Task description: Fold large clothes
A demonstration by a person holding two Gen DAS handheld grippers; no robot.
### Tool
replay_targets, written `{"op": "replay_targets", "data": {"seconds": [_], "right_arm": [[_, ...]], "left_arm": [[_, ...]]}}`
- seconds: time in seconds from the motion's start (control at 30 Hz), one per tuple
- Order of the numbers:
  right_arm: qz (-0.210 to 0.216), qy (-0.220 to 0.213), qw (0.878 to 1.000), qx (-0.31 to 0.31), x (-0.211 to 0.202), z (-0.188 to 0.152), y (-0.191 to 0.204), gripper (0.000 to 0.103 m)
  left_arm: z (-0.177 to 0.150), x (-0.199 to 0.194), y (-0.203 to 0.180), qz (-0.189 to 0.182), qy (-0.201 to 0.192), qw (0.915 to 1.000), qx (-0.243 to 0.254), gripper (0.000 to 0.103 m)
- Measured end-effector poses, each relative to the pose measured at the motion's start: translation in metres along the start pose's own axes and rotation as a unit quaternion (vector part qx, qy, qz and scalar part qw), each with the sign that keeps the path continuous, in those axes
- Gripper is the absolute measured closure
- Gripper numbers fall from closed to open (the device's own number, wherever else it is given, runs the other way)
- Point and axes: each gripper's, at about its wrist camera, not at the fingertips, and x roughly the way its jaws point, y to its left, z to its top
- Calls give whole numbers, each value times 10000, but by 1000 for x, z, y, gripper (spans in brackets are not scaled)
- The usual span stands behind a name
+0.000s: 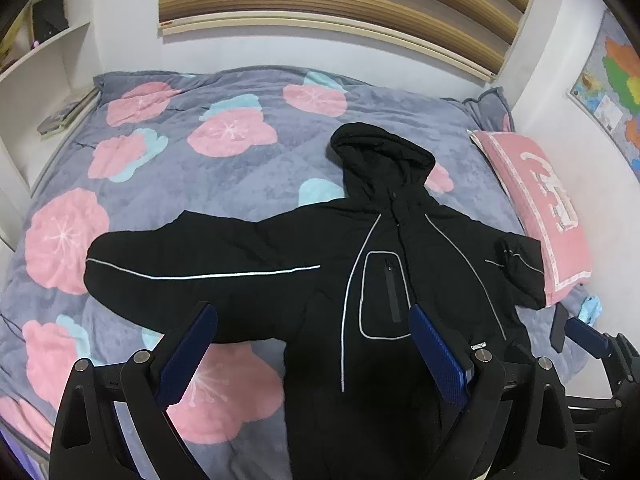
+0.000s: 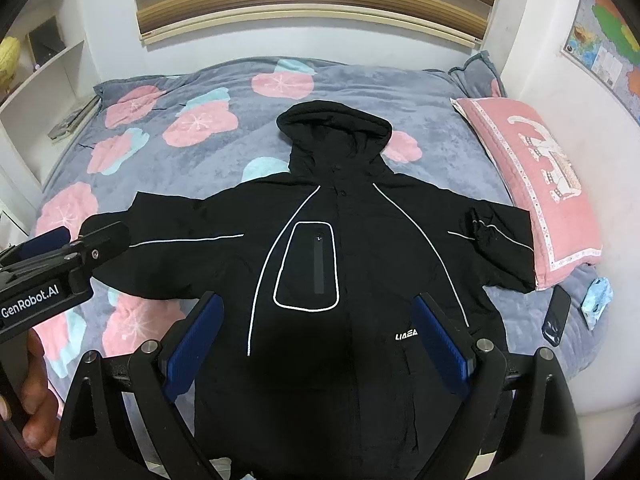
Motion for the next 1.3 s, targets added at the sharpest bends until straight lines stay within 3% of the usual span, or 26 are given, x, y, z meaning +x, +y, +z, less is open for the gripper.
{"op": "replay_targets", "data": {"seconds": [0.4,0.9,1.13,1.3], "right_arm": [[185,136,9996,145,8,-1,2,7],[212,188,9995,127,17,-5,7,7],[166,304,9994,82,28,1,11,7],[81,360,9993,-34,41,10,21,7]], "left_arm": [[-3,2,3,56,35,9999,84,7],[-3,14,26,52,148,9996,-233,7],[1,31,49,-74,212,9984,-516,7],[2,53,89,-298,179,9950,-935,7]]}}
